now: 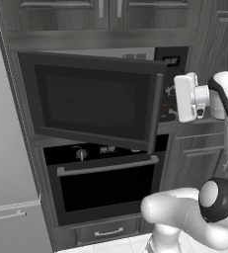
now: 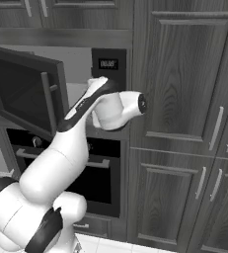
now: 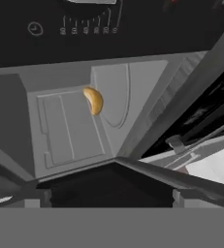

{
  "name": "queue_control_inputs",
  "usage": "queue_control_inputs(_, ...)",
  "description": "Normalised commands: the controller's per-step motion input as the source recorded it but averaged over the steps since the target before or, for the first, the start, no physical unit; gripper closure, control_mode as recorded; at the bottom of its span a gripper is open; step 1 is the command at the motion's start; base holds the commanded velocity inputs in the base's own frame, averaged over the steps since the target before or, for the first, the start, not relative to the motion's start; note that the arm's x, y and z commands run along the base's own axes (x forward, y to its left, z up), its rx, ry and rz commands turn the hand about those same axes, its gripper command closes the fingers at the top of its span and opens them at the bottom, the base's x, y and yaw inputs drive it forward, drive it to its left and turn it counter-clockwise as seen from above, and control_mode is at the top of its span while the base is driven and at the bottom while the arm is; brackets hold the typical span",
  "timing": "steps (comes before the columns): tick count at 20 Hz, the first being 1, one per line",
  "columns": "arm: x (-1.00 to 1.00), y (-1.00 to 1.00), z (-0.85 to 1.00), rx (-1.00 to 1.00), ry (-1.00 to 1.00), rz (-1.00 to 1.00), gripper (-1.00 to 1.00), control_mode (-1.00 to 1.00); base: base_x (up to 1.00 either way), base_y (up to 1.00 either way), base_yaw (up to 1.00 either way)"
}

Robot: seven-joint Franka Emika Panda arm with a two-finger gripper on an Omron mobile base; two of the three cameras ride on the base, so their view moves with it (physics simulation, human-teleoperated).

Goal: Open the microwave door.

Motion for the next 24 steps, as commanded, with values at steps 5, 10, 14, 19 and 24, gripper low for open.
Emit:
queue_control_inputs(5, 0.23, 0.53, 0.00, 0.03, 0.08, 0.16, -1.00, -1.00, 0.00, 0.00, 0.00)
queue_control_inputs(10, -0.04, 0.79, 0.04, 0.00, 0.09, 0.17, -1.00, -1.00, 0.00, 0.00, 0.00)
queue_control_inputs(14, -0.47, 0.81, 0.13, 0.00, 0.04, 0.25, -1.00, -1.00, 0.00, 0.00, 0.00)
queue_control_inputs(19, -0.93, 0.51, 0.24, 0.00, 0.00, 0.32, -1.00, -1.00, 0.00, 0.00, 0.00)
queue_control_inputs(24, -1.00, 0.19, 0.32, 0.00, 0.00, 0.37, -1.00, -1.00, 0.00, 0.00, 0.00)
